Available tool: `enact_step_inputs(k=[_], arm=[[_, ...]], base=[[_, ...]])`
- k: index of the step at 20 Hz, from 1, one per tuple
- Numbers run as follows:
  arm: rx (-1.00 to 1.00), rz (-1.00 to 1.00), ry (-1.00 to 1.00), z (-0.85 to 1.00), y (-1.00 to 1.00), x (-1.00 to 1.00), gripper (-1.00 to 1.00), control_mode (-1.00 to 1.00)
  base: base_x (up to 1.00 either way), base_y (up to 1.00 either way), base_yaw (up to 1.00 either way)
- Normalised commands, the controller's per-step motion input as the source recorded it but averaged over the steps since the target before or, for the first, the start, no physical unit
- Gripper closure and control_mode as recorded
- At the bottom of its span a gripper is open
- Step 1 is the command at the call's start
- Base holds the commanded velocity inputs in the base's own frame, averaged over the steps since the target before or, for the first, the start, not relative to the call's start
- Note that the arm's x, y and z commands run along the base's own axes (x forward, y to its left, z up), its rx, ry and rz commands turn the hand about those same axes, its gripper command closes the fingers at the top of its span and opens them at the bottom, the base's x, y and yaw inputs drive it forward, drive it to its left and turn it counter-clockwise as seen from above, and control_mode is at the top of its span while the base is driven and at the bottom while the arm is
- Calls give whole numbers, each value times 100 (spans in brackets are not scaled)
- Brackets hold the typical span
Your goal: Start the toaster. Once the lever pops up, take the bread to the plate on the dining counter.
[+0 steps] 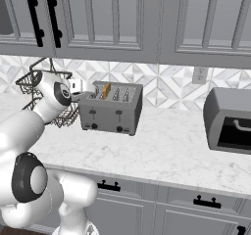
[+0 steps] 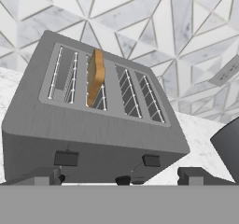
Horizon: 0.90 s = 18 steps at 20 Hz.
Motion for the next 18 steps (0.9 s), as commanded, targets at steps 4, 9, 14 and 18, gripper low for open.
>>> enact_step_inputs(k=[4, 9, 14, 18], arm=[[0, 0, 0, 0, 0, 0, -100, -100], [0, 0, 0, 0, 0, 0, -100, -100], [0, 0, 0, 0, 0, 0, -100, -100], [0, 0, 0, 0, 0, 0, -100, -100]], base=[[0, 0, 0], [0, 0, 0], [0, 0, 0], [0, 0, 0]])
